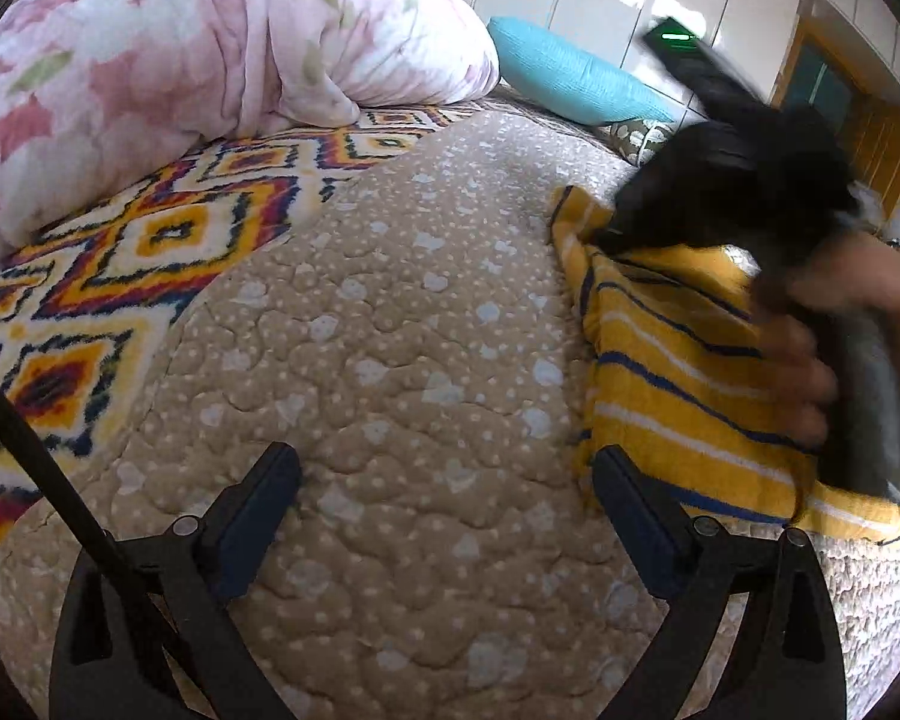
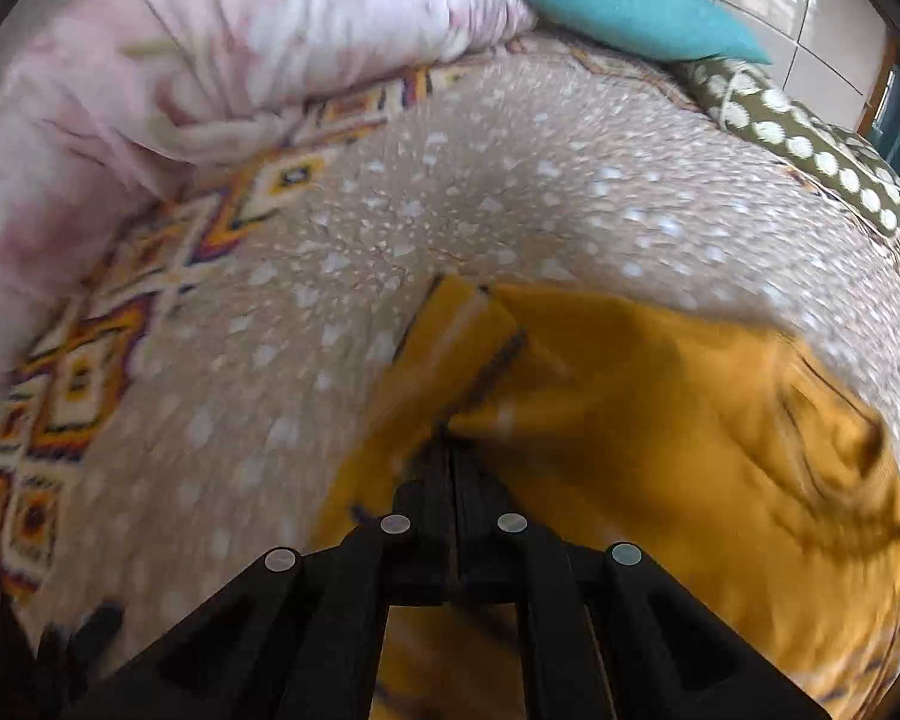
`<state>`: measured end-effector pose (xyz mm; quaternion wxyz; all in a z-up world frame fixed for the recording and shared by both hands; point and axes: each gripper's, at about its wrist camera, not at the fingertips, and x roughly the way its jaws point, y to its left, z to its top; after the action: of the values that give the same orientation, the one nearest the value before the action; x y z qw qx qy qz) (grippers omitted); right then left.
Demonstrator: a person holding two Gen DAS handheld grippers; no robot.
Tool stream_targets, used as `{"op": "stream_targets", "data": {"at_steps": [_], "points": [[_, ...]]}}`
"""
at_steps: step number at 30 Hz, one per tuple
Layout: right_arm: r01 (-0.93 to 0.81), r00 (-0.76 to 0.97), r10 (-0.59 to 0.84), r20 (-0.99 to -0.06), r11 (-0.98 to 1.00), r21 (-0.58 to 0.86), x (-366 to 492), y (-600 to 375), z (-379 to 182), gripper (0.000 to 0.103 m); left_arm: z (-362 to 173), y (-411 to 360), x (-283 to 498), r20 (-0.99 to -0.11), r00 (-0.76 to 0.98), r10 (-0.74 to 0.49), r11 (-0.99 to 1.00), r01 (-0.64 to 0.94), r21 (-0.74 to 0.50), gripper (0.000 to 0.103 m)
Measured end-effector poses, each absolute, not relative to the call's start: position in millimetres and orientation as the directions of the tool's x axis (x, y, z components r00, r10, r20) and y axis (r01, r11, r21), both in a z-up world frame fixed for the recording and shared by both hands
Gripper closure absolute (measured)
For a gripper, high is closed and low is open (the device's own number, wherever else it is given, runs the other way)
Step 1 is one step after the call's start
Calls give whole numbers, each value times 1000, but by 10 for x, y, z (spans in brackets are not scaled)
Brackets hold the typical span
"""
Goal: Fold small clothes
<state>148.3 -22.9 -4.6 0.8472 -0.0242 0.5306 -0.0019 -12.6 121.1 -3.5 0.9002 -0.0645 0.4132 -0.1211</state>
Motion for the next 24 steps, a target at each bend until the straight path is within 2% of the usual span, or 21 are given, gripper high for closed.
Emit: {"op": "stream_targets", "data": {"at_steps": [3, 5, 7, 8, 9, 14, 20, 22, 24], "points": [[-13, 437, -60, -898, 997, -73, 1674, -142, -13, 101, -36, 1220, -131, -727, 628, -277, 961, 167, -222, 5], [-6, 482, 21, -876, 1000, 21, 1590, -167, 170, 98, -35, 1210, -129, -729, 627, -275, 961, 167, -219, 5], [1, 522, 80, -849, 995, 95, 1368, -238, 394, 80, -31, 1204, -130, -729, 627, -275, 961, 168, -218, 5], [0, 541, 97, -836, 993, 115, 1197, -291, 502, 66, -30, 1199, -132, -730, 626, -274, 962, 168, -217, 5], [-7, 562, 112, -819, 991, 131, 978, -362, 605, 59, -30, 1199, -126, -730, 626, -274, 962, 169, -216, 5], [10, 593, 102, -799, 991, 134, -189, -774, 721, 52, -23, 1180, -131, -735, 624, -265, 964, 170, -203, 5], [220, 574, -58, -817, 972, 86, -1523, -1525, 364, 52, -17, 1125, -137, -746, 626, -227, 973, 170, -153, 5], [319, 586, -97, -804, 940, 120, -1927, -1796, 303, 52, -11, 1101, -149, -751, 625, -215, 976, 169, -139, 5], [406, 609, -92, -787, 889, 211, -2317, -2039, 258, 52, 5, 1079, -161, -757, 622, -203, 978, 169, -123, 5]]}}
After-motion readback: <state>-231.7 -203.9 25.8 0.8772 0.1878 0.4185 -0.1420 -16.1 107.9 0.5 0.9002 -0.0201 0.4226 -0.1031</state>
